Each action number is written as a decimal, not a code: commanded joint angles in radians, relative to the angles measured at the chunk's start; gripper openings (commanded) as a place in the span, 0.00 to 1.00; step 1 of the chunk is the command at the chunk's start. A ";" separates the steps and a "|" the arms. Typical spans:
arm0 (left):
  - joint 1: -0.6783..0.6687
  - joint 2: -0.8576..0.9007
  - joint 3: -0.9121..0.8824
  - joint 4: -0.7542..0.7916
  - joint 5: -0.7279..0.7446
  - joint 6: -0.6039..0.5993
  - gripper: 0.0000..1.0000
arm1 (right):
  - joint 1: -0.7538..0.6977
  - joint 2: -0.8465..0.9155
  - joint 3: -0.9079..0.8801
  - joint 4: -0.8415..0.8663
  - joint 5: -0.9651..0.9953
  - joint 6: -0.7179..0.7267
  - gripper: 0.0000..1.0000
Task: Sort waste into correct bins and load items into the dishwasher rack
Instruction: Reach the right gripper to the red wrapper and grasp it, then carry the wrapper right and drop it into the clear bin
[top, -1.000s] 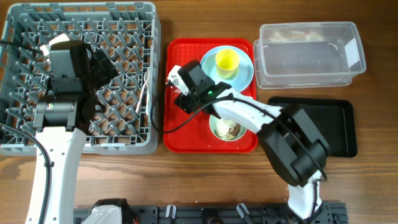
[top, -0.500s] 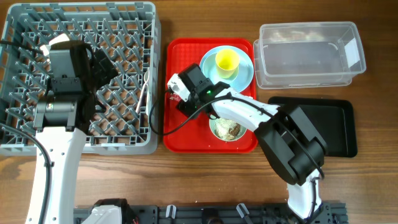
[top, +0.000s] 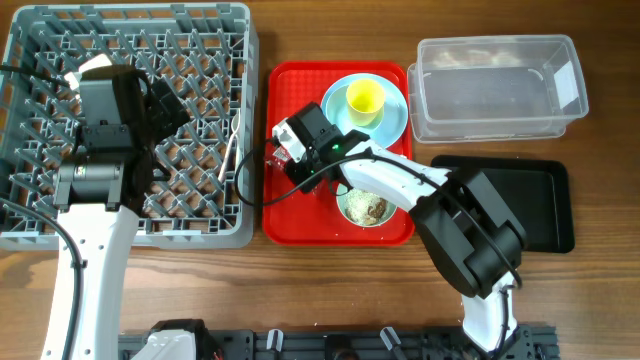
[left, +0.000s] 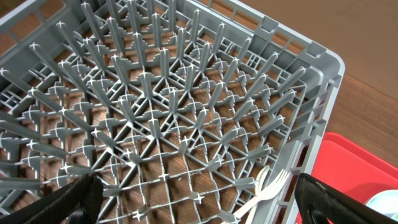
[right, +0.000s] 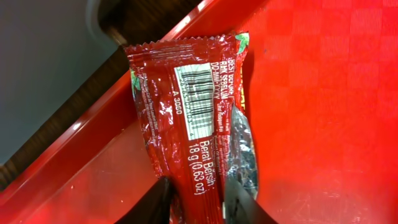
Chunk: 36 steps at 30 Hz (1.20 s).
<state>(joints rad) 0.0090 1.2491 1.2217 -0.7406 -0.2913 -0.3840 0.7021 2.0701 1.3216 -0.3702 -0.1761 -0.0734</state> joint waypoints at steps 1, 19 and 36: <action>0.006 0.003 0.004 0.003 -0.016 -0.017 1.00 | 0.002 0.021 -0.011 -0.020 -0.017 0.024 0.14; 0.006 0.003 0.004 0.003 -0.016 -0.017 1.00 | -0.162 -0.480 0.055 -0.013 0.547 0.136 0.04; 0.006 0.003 0.004 0.003 -0.016 -0.017 1.00 | -0.723 -0.253 0.022 0.005 0.219 0.230 0.26</action>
<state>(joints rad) 0.0090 1.2491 1.2217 -0.7410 -0.2913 -0.3843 -0.0105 1.7710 1.3483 -0.3790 0.1490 0.1429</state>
